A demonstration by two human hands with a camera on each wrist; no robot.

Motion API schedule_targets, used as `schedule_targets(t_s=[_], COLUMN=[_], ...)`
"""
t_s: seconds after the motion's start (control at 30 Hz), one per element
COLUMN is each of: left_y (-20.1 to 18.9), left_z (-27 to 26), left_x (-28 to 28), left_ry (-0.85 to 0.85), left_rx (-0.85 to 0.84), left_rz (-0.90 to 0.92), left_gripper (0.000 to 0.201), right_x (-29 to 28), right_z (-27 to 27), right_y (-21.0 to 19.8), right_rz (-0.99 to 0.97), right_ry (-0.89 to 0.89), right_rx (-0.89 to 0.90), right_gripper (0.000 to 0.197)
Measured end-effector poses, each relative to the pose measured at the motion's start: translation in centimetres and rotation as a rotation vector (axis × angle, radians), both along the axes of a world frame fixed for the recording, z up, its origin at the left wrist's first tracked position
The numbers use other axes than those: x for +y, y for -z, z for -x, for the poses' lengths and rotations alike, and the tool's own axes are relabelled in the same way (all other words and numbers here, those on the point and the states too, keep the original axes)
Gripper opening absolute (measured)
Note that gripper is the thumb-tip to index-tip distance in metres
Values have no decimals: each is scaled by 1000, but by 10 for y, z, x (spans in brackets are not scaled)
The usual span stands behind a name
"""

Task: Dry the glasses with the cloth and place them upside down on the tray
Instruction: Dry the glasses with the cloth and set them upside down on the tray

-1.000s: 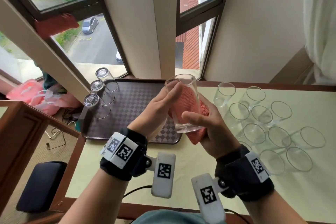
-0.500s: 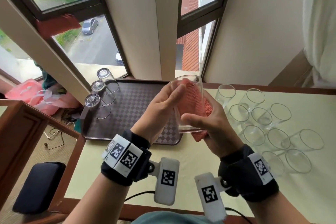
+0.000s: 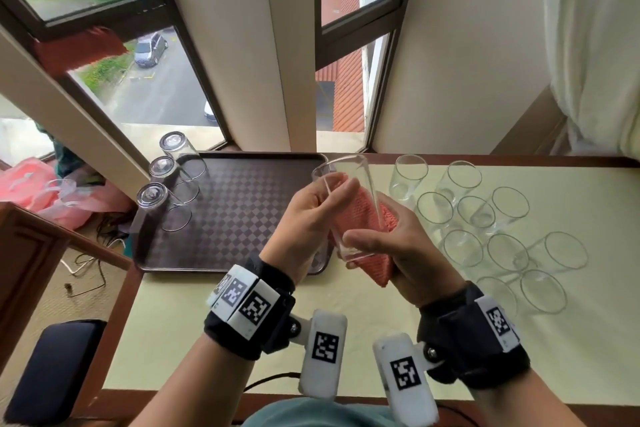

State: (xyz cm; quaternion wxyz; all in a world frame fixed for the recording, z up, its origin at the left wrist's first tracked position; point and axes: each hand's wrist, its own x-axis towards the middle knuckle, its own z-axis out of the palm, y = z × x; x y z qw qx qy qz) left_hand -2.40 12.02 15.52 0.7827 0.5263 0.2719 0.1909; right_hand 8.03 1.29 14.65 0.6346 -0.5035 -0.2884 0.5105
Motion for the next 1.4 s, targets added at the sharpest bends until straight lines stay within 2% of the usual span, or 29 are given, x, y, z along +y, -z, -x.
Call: schedule_targets(t_s=[0.07, 0.2, 0.3, 0.4, 0.5, 0.57, 0.67, 0.73, 0.8, 0.87, 1.0, 1.07, 1.17, 1.23, 1.33, 1.4], left_y=[4, 6, 2, -3, -12, -13, -9, -8, -11, -13, -7, -5, -5, -6, -9, -11], left_z=[-2, 0, 4, 12, 20, 23, 22, 22, 21, 19, 20, 25, 28, 28, 31, 32], left_x=[1, 12, 17, 22, 29, 29, 23, 21, 21, 19, 19, 22, 20, 18, 22, 24], left_ry=[-57, -107, -37, 54, 139, 103, -80, -156, -124, -63, -204, -212, -115, -147, -237, -226], left_rx=[-30, -74, -113, -88, -12, -11, -73, -100, -84, -57, -52, -32, -28, -58, -122, -130], left_rz=[54, 100, 90, 4, -172, -265, -220, -162, -157, -194, -208, -210, -226, -218, -135, -134], left_gripper=[70, 111, 121, 115, 89, 76, 80, 80, 78, 77, 69, 68, 69, 73, 77, 76], right_x=[-4, -13, -17, -16, -14, -11, -5, -2, 2, 4, -4, -6, 2, 1, -7, -4], right_z=[-5, -19, -30, -35, -31, -24, -11, -3, -1, -5, 0, 3, -4, -2, 4, 0], right_y=[1, 1, -5, -9, -7, -3, -1, -1, -3, -4, -8, -10, -12, -15, -26, -29], right_rz=[37, 53, 28, 17, 6, -4, -14, -11, -7, -3, 25, 27, 42, 53, 4, -20], right_ry=[52, 184, 182, 160, 156, 187, 256, 270, 291, 313, 249, 223, 216, 216, 183, 174], right_rx=[-8, -74, -142, -163, -133, -124, -130, -199, -281, -283, -341, -381, -326, -330, -309, -310], right_gripper=[63, 68, 70, 74, 70, 69, 80, 83, 79, 73, 81, 83, 77, 74, 83, 84])
